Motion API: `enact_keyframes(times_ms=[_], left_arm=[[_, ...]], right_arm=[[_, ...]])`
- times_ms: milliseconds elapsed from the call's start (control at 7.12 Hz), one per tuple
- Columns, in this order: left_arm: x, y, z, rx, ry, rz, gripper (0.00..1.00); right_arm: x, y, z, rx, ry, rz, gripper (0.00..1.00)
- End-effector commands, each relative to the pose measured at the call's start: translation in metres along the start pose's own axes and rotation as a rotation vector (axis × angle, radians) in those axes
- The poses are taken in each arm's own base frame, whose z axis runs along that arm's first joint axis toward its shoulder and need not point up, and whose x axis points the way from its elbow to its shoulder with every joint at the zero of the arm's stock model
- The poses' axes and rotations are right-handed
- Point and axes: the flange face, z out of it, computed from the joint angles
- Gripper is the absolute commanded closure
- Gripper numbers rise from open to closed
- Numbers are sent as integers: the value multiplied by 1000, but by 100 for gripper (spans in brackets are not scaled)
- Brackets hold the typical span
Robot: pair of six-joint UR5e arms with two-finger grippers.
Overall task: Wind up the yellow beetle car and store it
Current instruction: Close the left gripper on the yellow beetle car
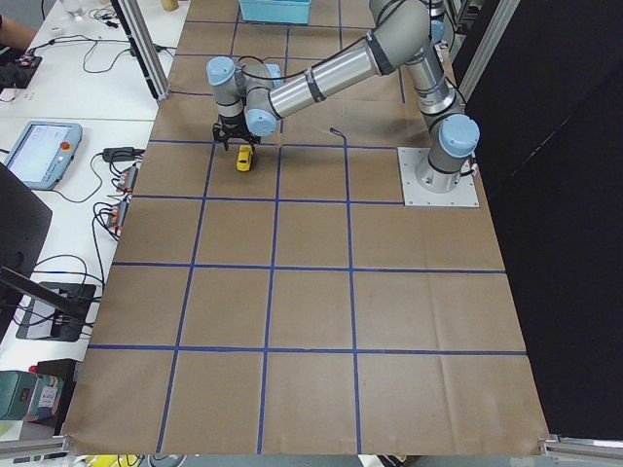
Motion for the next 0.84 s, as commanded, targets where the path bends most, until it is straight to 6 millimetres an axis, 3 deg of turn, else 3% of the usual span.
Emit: enact_keyframes(times_ms=[0, 281, 702], left_arm=[[7, 2, 14, 4, -22, -5, 8], [8, 3, 15, 9, -21, -7, 16], [7, 3, 18, 11, -19, -8, 43]], right_arm=[[1, 0, 1, -2, 4, 0, 0], [1, 0, 0, 1, 4, 1, 0], [0, -4, 7, -11, 7, 1, 0]])
